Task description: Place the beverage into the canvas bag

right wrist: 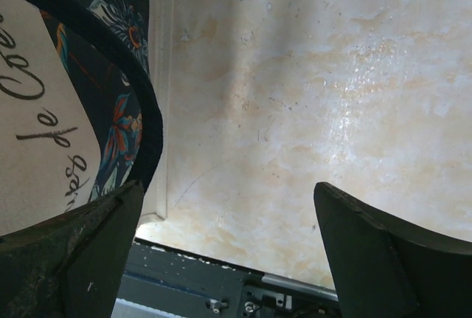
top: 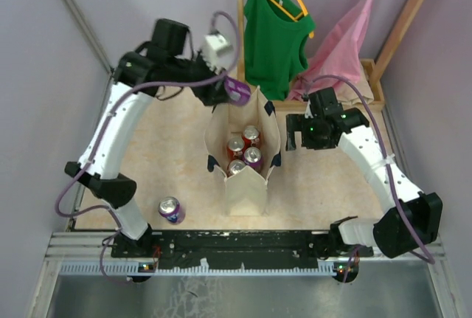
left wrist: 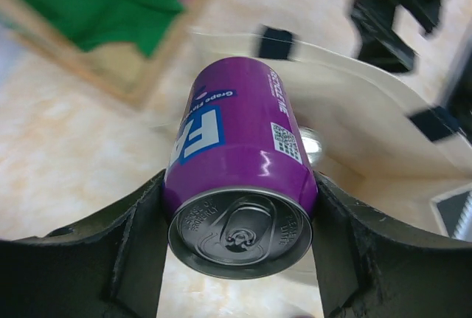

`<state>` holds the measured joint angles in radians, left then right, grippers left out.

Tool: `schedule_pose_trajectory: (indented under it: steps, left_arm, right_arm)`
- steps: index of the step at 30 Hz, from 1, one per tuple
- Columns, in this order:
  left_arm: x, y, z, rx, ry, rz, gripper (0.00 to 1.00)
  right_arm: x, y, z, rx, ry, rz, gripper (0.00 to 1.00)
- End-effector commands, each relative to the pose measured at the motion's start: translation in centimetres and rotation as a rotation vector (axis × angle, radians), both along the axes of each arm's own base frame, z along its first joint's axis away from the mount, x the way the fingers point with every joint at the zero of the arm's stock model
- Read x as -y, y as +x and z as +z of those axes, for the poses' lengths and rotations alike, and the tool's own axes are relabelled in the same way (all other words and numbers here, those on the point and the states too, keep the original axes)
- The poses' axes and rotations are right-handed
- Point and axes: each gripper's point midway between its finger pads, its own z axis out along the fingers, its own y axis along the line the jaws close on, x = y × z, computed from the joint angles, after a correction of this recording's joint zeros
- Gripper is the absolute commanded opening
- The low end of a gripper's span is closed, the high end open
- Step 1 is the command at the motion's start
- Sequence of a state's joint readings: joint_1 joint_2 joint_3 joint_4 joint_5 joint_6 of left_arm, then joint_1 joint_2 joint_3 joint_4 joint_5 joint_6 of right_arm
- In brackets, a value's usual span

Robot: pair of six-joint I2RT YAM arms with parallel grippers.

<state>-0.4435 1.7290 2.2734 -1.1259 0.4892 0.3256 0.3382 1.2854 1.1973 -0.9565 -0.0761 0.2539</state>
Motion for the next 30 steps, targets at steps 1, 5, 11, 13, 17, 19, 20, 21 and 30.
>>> schedule_pose_trajectory:
  steps: [1,5,11,13,17,19,20,21,30]
  left_arm:
    - [4.1,-4.5,-2.5,-0.001,0.113,-0.183,0.00]
    - [6.1,-7.9,-7.3,-0.040,0.256,-0.298,0.00]
    - [8.0,-11.2,-10.6,-0.073,0.338,-0.410,0.00]
    - [8.6,-12.3,-11.4,-0.082,0.364,-0.449,0.00]
    - [9.5,-14.3,-12.5,-0.109,0.394,-0.521,0.00]
    - [9.6,-15.3,-12.8,-0.128,0.404,-0.552,0.00]
    - [9.6,-15.8,-12.9,-0.139,0.409,-0.564,0.00]
    - [9.6,-16.3,-13.0,-0.151,0.410,-0.577,0.00]
    - [9.0,-19.8,-12.5,-0.277,0.388,-0.672,0.00]
  right_arm:
    - [0.1,-0.4,1.1,0.057,0.011,0.000,0.99]
    - [0.2,-0.7,0.9,0.053,0.015,-0.010,0.99]
    - [0.2,-0.8,0.7,0.052,0.019,-0.013,0.99]
    - [0.2,-0.8,0.5,0.049,0.019,-0.012,0.99]
    - [0.2,-0.9,0.3,0.045,0.018,-0.011,0.99]
    - [0.2,-1.0,0.2,0.045,0.018,-0.012,0.99]
    - [0.3,-1.1,0.1,0.044,0.018,-0.012,0.99]
    - [0.3,-1.2,0.0,0.043,0.018,-0.014,0.99]
    - [0.3,-2.0,-0.7,0.033,0.031,-0.020,0.99]
